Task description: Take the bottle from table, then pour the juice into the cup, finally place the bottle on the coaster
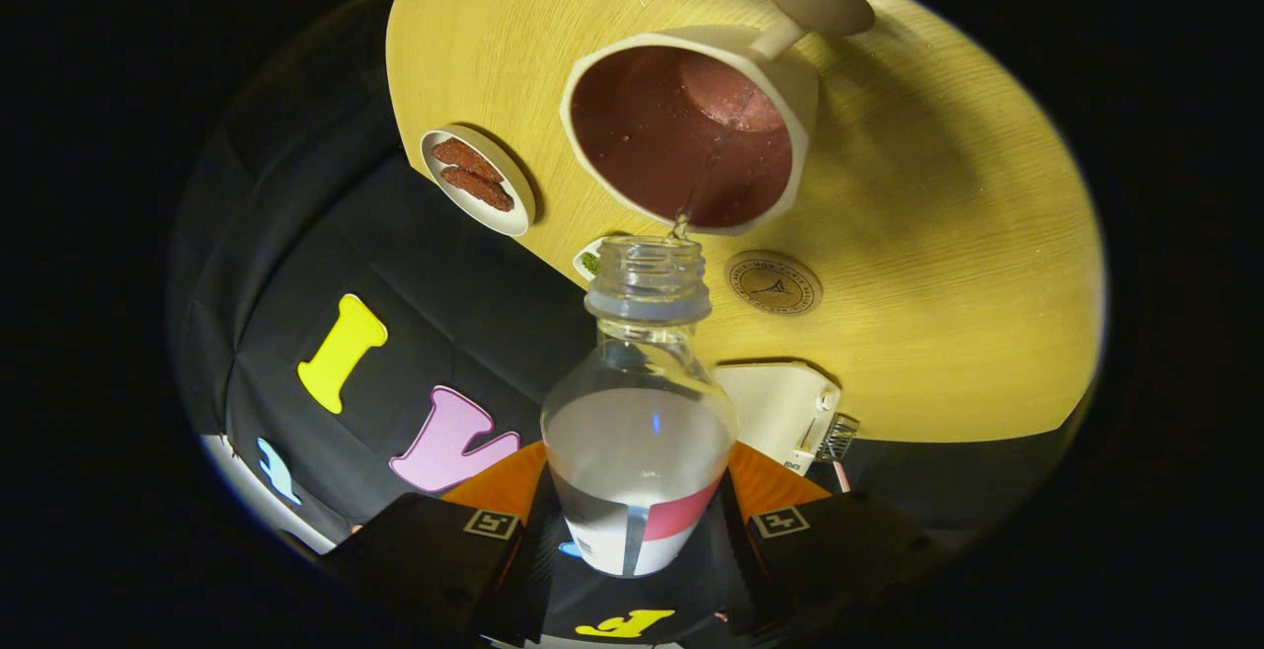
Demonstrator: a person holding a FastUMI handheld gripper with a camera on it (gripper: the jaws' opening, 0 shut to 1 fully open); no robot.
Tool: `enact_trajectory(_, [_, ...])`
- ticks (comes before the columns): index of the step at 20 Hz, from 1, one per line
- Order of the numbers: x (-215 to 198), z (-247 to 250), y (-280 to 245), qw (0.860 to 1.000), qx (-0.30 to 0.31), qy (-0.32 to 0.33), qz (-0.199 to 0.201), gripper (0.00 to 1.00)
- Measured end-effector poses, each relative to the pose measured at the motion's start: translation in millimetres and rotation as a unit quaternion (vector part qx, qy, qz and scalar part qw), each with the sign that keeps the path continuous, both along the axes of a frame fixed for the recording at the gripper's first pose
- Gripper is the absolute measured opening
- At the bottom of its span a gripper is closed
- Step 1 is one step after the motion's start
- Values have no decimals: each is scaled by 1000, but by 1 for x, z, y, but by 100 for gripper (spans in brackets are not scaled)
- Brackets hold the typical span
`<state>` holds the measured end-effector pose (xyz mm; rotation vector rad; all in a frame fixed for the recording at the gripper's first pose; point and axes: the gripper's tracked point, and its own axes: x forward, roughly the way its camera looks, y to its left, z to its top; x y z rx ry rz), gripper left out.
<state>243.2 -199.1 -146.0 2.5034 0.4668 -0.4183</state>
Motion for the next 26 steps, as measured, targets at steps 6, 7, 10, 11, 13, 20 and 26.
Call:
enact_trajectory(6, [1, 1, -7, 1000, 4, 4, -14, 70])
enact_trajectory(7, [1, 1, -5, 1000, 5, 4, -14, 70])
enact_trajectory(10, [1, 1, 1, 1000, 9, 6, -7, 70])
enact_trajectory(11, [1, 1, 3, 1000, 9, 6, -5, 70])
enact_trajectory(13, [0, 0, 5, 1000, 5, 6, -2, 70])
enact_trajectory(20, [-1, -6, 0, 1000, 8, 13, -10, 70])
enact_trajectory(26, [-1, -7, -2, 1000, 10, 18, -13, 70])
